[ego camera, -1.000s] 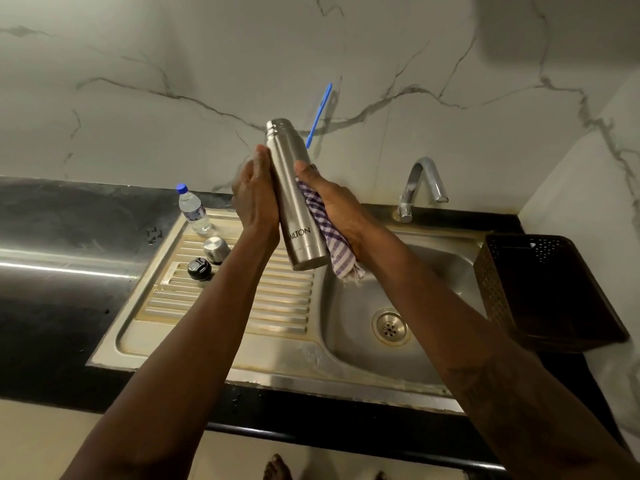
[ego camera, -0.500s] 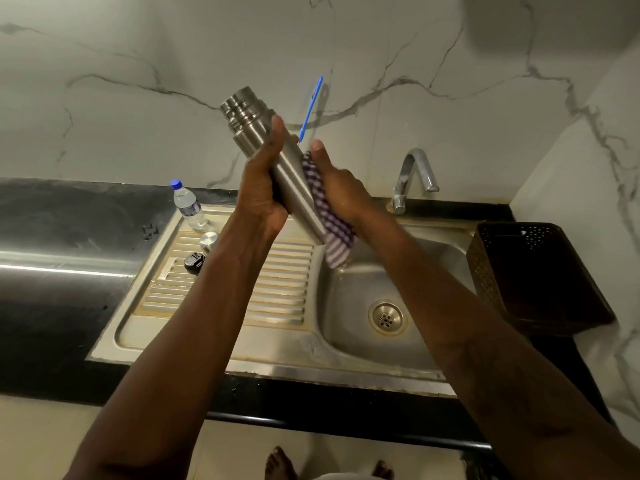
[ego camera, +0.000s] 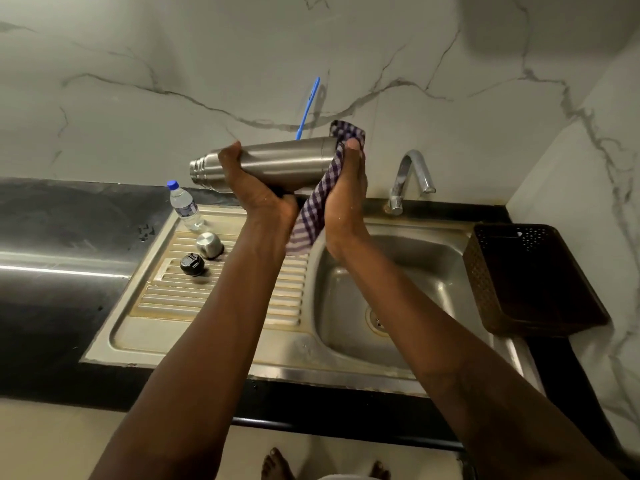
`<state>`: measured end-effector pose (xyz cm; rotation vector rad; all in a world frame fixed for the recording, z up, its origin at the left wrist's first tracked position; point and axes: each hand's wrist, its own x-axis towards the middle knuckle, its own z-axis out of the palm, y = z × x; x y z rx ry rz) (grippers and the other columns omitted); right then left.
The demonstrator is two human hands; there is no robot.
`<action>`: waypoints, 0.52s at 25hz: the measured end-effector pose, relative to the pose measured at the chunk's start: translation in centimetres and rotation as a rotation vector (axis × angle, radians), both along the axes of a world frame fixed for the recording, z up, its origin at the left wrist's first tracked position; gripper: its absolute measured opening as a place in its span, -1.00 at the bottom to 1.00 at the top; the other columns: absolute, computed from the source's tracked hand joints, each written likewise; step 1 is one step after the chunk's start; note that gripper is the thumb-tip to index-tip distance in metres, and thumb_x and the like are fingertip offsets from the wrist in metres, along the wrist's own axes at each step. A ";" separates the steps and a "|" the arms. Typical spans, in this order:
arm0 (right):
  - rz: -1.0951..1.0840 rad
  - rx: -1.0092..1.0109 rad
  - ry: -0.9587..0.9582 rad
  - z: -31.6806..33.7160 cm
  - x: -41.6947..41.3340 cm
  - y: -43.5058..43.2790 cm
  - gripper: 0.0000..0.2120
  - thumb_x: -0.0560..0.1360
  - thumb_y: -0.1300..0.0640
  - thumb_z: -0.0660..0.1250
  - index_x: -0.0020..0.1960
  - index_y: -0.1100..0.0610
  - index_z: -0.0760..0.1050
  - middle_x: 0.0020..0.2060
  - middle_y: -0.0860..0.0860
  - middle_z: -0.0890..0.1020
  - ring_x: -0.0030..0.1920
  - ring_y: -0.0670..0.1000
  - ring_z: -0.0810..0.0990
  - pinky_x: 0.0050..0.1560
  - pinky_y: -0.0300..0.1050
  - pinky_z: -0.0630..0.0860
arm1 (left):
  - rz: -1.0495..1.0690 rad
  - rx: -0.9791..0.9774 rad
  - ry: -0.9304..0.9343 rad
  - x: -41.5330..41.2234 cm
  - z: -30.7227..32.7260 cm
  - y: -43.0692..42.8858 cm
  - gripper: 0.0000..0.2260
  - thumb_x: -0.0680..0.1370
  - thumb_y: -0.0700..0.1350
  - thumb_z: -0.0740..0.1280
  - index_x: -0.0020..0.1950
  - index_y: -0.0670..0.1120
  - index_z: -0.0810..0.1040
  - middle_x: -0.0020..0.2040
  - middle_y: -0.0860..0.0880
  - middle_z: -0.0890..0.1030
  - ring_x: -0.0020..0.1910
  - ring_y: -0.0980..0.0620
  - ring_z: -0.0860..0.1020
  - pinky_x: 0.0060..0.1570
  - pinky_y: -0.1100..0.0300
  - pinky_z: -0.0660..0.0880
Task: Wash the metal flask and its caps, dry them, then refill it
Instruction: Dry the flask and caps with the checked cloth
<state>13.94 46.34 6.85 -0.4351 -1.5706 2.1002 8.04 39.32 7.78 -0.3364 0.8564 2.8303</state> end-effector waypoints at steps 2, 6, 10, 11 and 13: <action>-0.037 0.256 0.048 0.5 0.2 1.4 -0.64 0.72 -0.14 0.02 0.23 0.04 0.48 0.04 -0.07 0.61 0.08 -0.18 0.60 0.24 -0.21 0.49 | 0.018 0.014 -0.016 -0.2 -0.1 0.0 -0.56 0.50 0.11 0.40 0.25 -0.14 0.53 0.00 -0.17 0.64 0.01 -0.20 0.65 -0.06 -0.09 0.67; 0.139 0.475 -0.165 3.0 -1.0 4.5 -0.36 0.69 -0.25 0.04 0.22 0.27 0.61 0.05 0.19 0.69 0.06 0.09 0.67 0.13 -0.12 0.55 | -0.043 0.004 0.060 -0.4 -0.6 -0.7 -0.65 0.52 0.09 0.38 0.15 -0.14 0.54 -0.11 -0.14 0.64 -0.11 -0.13 0.65 -0.03 -0.01 0.64; 0.267 0.446 -0.383 4.5 -0.9 6.4 -0.42 0.75 -0.11 -0.03 0.31 0.34 0.51 0.18 0.25 0.62 -0.05 -0.01 0.58 -0.26 -0.24 0.42 | -0.101 0.035 0.188 -0.3 -1.3 -1.4 -0.57 0.53 0.10 0.36 0.25 -0.18 0.49 -0.08 -0.17 0.65 -0.08 -0.13 0.65 0.08 -0.04 0.61; 0.328 0.399 -0.404 4.7 -0.2 6.3 -0.45 0.76 -0.08 -0.04 0.39 0.32 0.46 0.30 0.26 0.56 0.14 0.04 0.58 -0.14 -0.25 0.40 | -0.122 0.000 0.259 -0.5 -1.2 -1.7 -0.54 0.51 0.10 0.37 0.24 -0.21 0.49 -0.08 -0.18 0.64 -0.09 -0.14 0.64 0.05 -0.02 0.61; 0.388 0.302 -0.367 4.8 0.5 5.4 -0.46 0.75 -0.09 -0.01 0.43 0.31 0.43 0.37 0.24 0.55 0.37 0.11 0.53 0.06 -0.27 0.42 | -0.187 -0.115 0.397 -1.1 -0.6 -2.3 -0.47 0.46 0.13 0.41 0.22 -0.26 0.48 -0.05 -0.20 0.61 -0.09 -0.16 0.62 0.03 -0.03 0.59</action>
